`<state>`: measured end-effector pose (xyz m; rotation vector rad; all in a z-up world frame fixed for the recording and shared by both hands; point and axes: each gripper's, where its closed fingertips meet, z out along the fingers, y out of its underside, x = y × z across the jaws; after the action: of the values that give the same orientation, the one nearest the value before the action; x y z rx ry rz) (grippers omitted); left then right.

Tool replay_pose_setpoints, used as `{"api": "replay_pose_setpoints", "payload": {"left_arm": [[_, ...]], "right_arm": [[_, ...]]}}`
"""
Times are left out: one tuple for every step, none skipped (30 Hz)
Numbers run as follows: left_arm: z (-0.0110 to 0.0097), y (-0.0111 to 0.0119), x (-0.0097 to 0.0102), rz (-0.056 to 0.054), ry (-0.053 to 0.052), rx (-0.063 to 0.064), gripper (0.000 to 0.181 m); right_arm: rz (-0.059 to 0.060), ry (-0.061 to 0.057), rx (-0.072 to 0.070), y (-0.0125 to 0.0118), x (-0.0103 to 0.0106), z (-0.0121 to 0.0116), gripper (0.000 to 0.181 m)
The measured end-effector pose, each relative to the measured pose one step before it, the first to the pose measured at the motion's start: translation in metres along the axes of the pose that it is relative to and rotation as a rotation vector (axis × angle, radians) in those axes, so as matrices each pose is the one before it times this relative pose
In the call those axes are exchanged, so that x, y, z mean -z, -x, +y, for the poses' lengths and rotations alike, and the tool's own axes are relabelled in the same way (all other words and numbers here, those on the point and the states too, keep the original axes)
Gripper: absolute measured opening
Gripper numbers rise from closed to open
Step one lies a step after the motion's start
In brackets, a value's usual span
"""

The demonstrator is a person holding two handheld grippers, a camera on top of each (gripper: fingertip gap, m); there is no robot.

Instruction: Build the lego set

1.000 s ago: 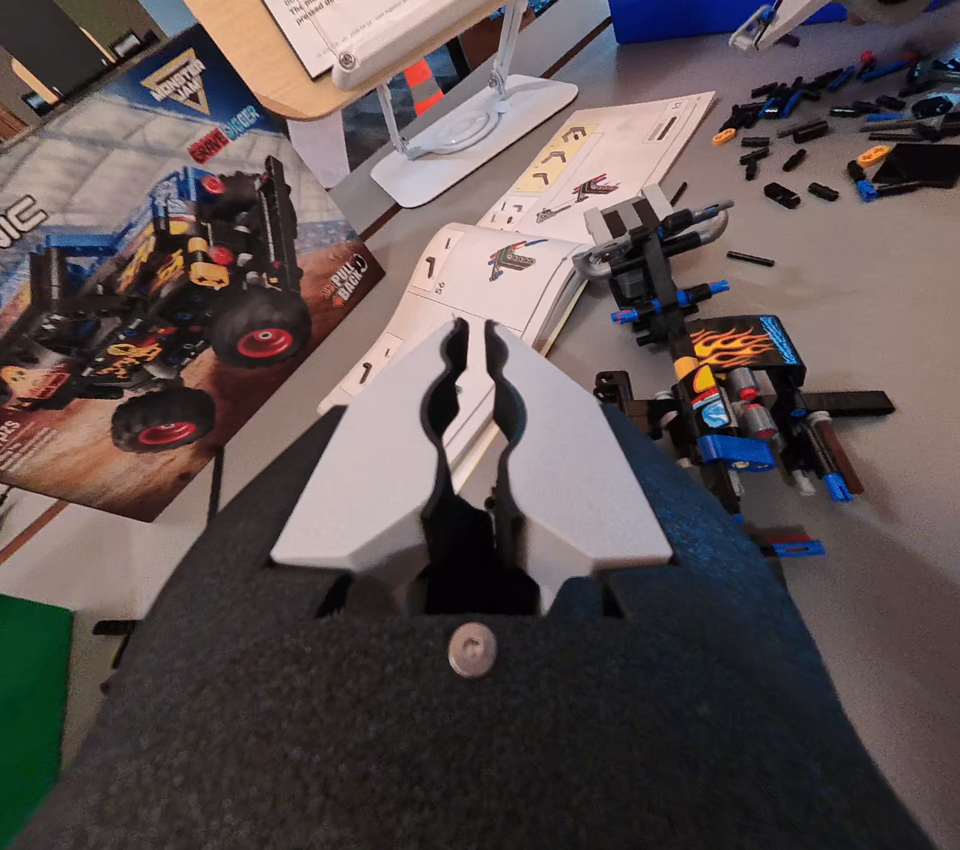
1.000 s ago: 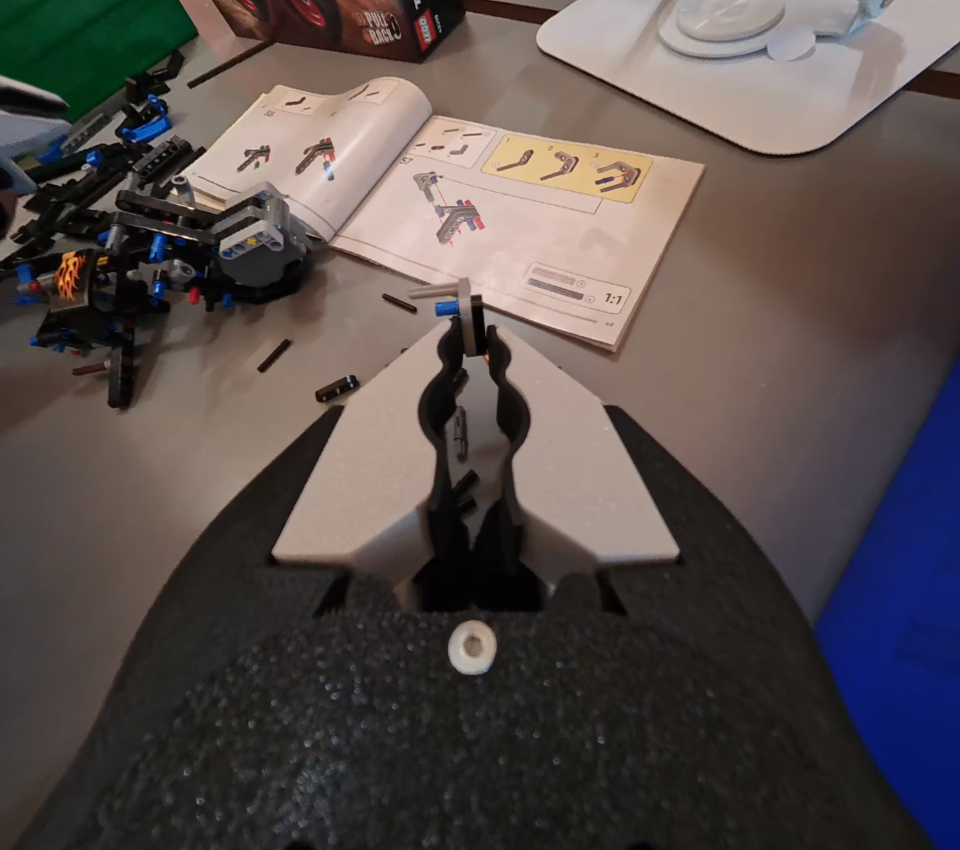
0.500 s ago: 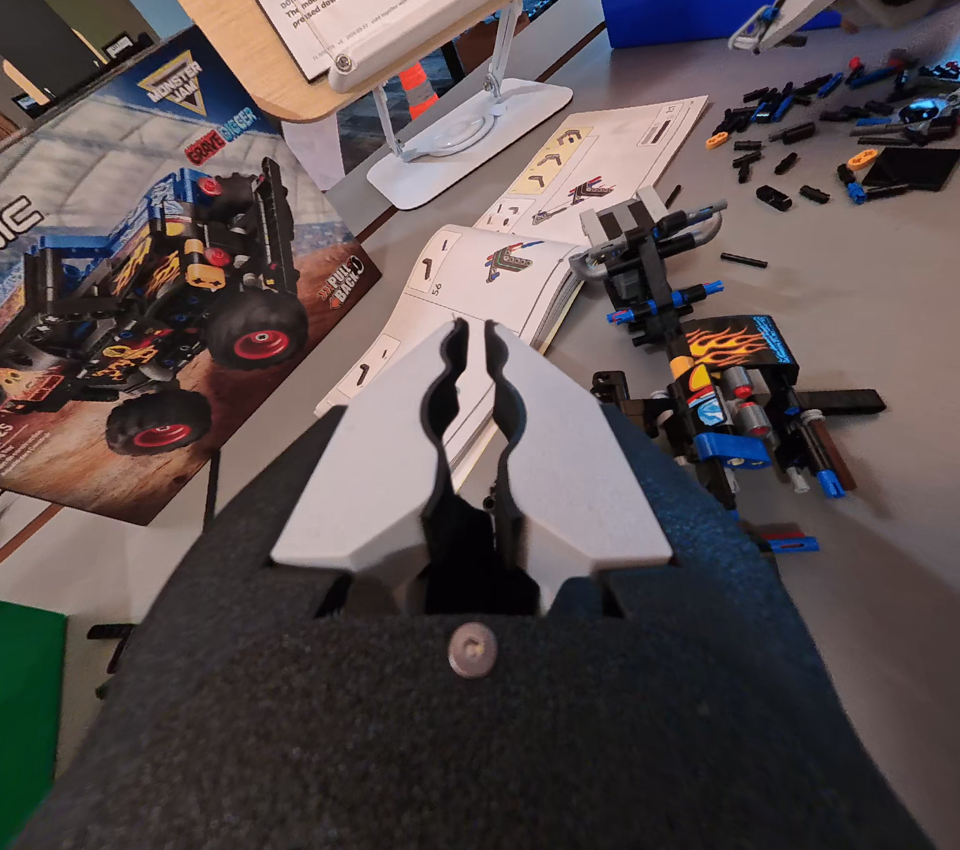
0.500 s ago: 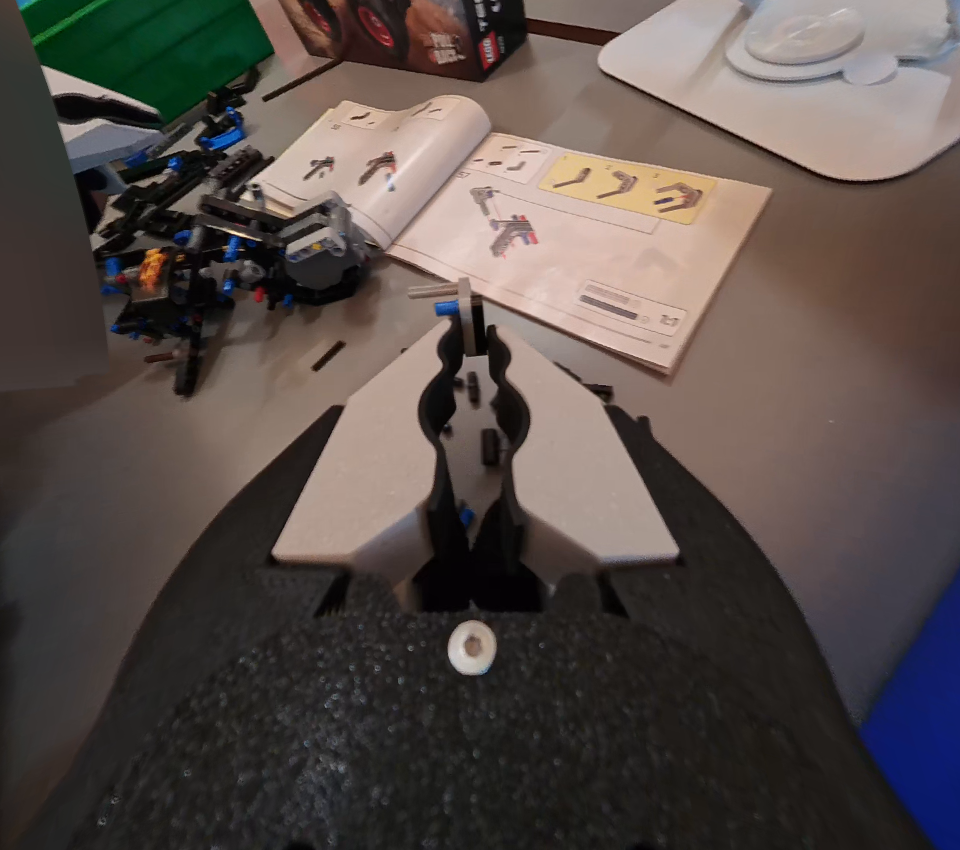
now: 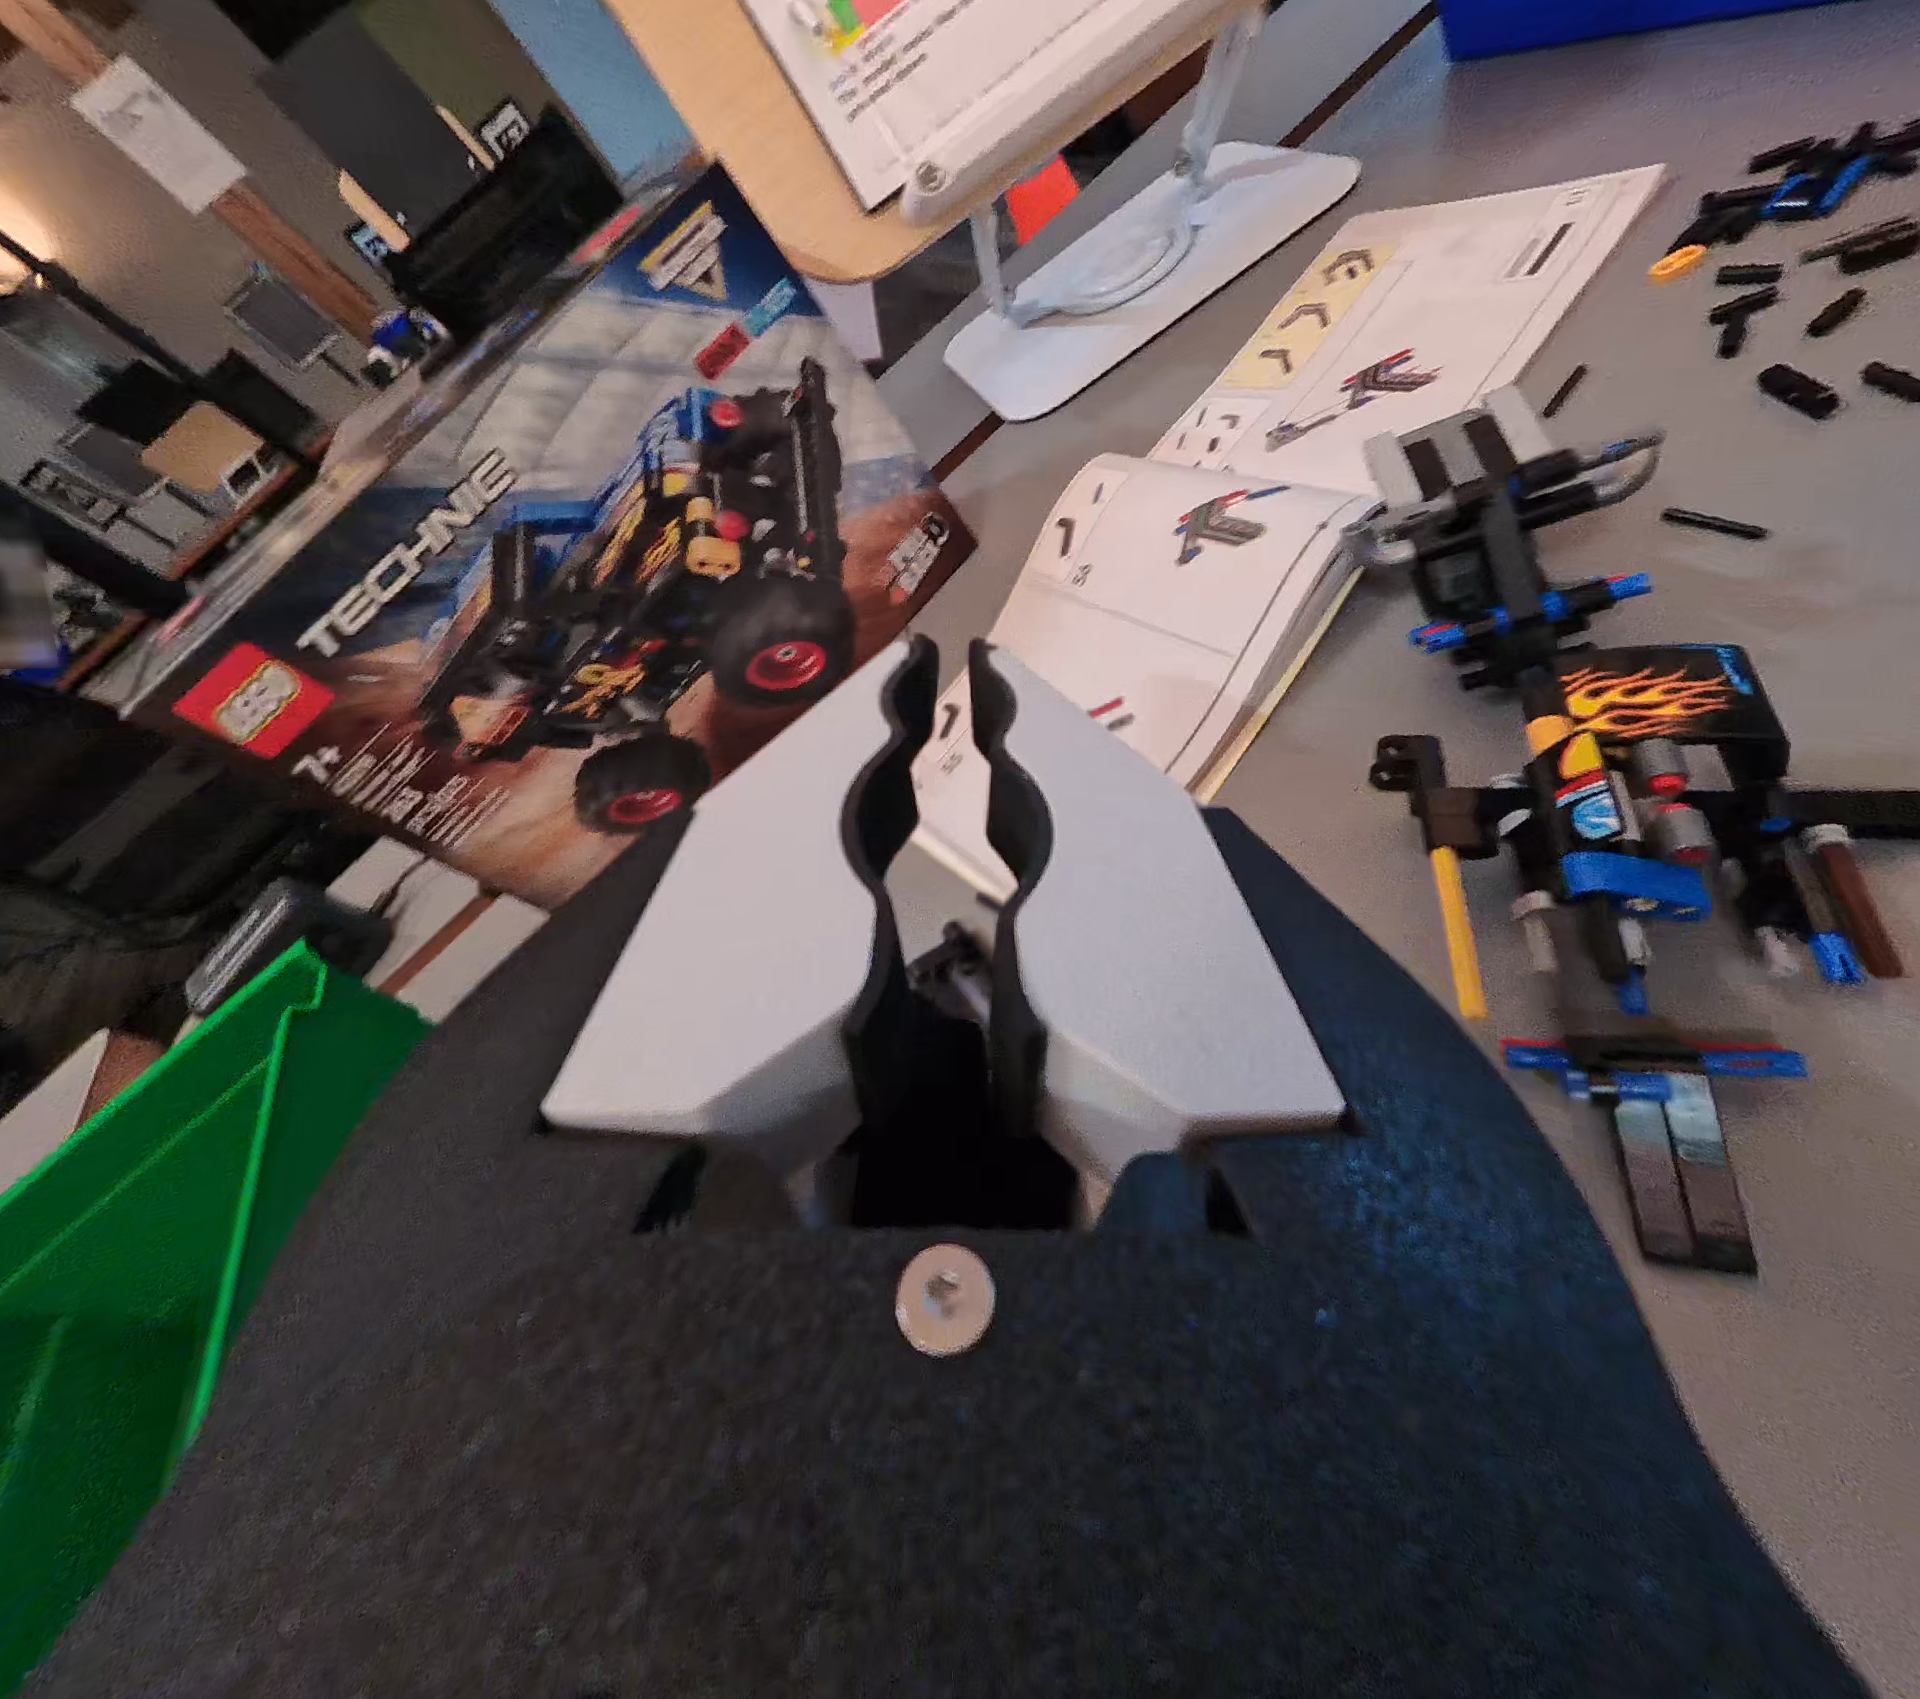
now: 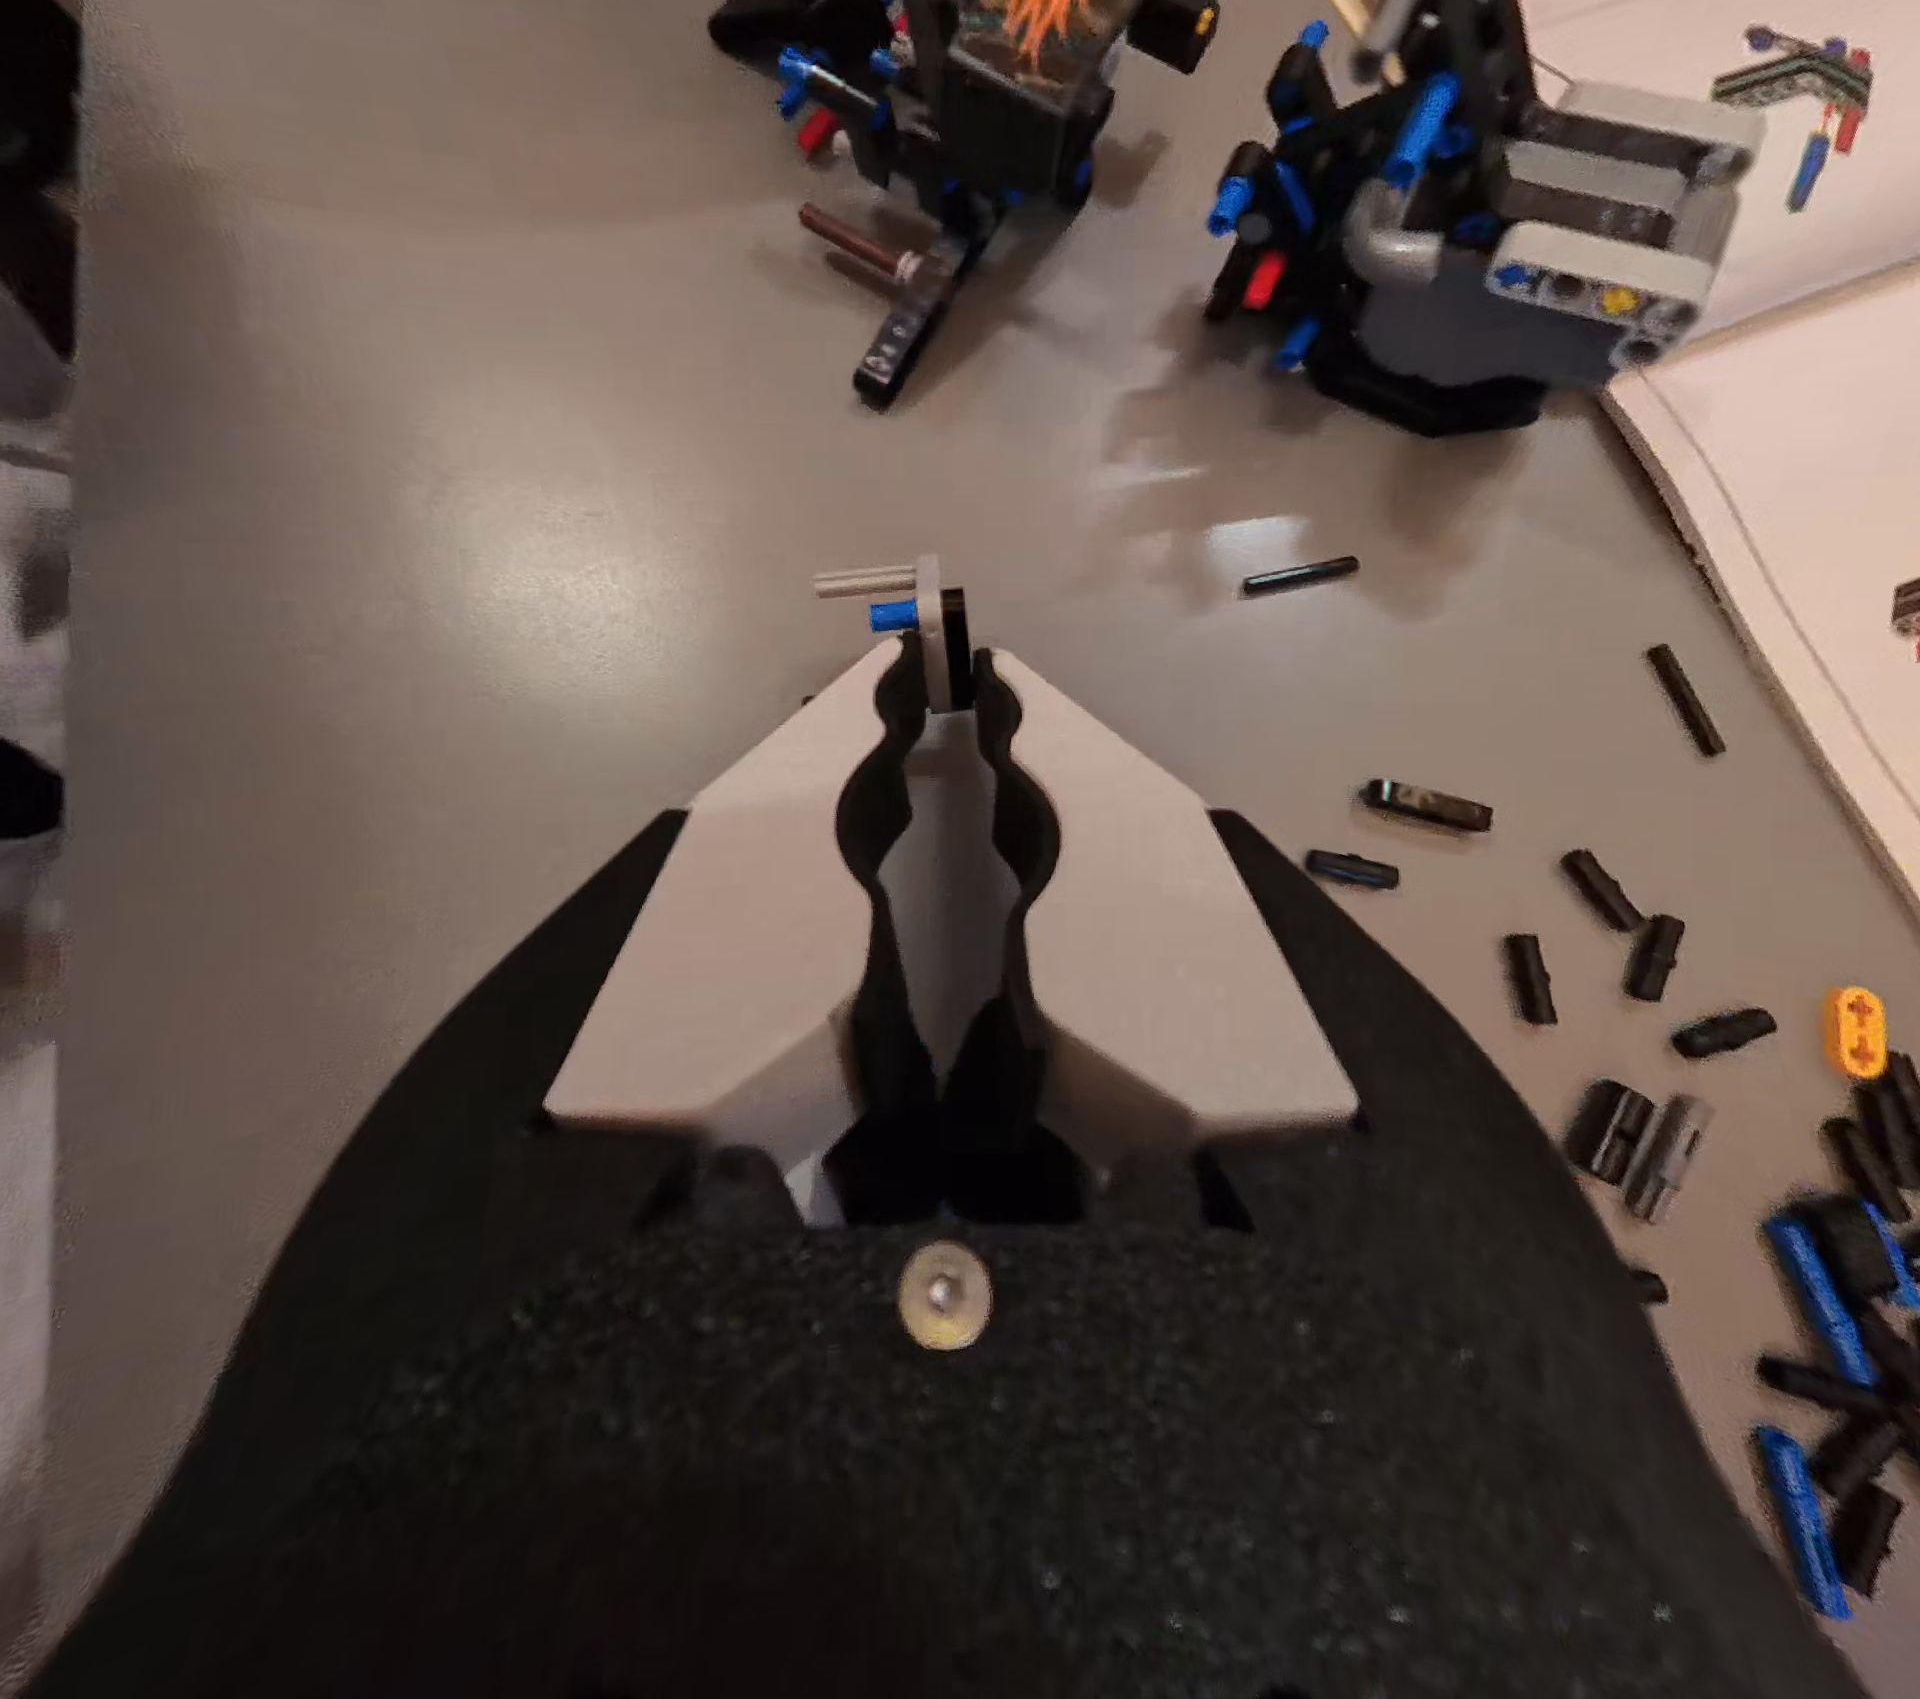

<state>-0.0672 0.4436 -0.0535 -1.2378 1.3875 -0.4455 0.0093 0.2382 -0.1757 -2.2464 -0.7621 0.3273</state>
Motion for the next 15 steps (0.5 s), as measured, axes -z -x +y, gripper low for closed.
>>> {"api": "replay_pose_setpoints", "payload": {"left_arm": [[0.00252, 0.00372, 0.00314, 0.0108, 0.0157, 0.0251, 0.004], [0.00512, -0.00006, 0.00242, 0.0316, 0.0263, 0.0309, 0.004], [0.00603, 0.00017, 0.0025, 0.0226, 0.0284, 0.034, 0.006], [0.00582, -0.0004, 0.00322, 0.0155, 0.0278, 0.0339, 0.006], [0.00677, -0.00504, 0.00361, 0.0339, 0.0377, 0.0241, 0.007], [0.00854, -0.00915, 0.00404, 0.0468, 0.0433, 0.0165, 0.009], [0.01083, -0.01255, 0.00382, 0.0551, 0.0494, 0.016, 0.011], [0.01075, -0.0135, 0.00303, 0.0499, 0.0428, 0.0203, 0.014], [0.00873, -0.01523, 0.00084, 0.0477, 0.0217, 0.0244, 0.017], [0.00967, -0.01728, -0.00217, 0.0529, 0.0225, 0.0197, 0.02], [0.01151, -0.01533, -0.00484, 0.0402, 0.035, 0.0084, 0.022], [0.01098, -0.01028, -0.00642, 0.0147, 0.0364, -0.001, 0.025], [0.00817, -0.00698, -0.00667, 0.0014, 0.0276, -0.0028, 0.028], [0.00487, -0.00726, -0.00601, 0.0117, 0.015, 0.001, 0.03], [0.00138, -0.00714, -0.00475, 0.0207, 0.0018, 0.0074, 0.032]], "right_arm": [[0.0025, 0.0013, 0.008, 0.00251, -0.0021, -0.00082, 0.008], [-0.0006, -0.0015, -0.0004, 0.0022, -0.00179, -0.00117, 0.008], [0.0003, -0.0072, -0.0007, 0.00172, -0.00144, -0.00179, 0.008], [0.0008, -0.0067, 0.0007, 0.00139, -0.00121, -0.00152, 0.008], [0.0088, -0.0043, -0.0017, -0.00031, -0.00084, -0.00113, 0.008], [0.0092, -0.0015, 0.0014, -0.00065, -0.00087, -0.0004, 0.008], [0.0089, 0.0022, 0.0093, -0.00045, -0.0008, 0.00047, 0.008], [0.0108, 0.0095, 0.0146, -0.0006, -0.00104, 0.00194, 0.008], [0.0114, 0.0166, 0.0162, -0.00053, -0.00123, 0.00286, 0.008], [0.0086, 0.0143, 0.0174, 0.0002, -0.00105, 0.0022, 0.008], [0.0035, 0.0086, 0.0169, 0.00142, -0.00092, 0.00082, 0.008], [0.0006, 0.0035, 0.0113, 0.00186, -0.00123, -0.00014, 0.008], [-0.0021, -0.0034, 0.0038, 0.00217, -0.00111, -0.00129, 0.008], [-0.0095, -0.0039, 0.0019, 0.00318, -0.00109, -0.00143, 0.008], [-0.0055, -0.0053, 0.0017, 0.00238, -0.00094, -0.00145, 0.008]]}}
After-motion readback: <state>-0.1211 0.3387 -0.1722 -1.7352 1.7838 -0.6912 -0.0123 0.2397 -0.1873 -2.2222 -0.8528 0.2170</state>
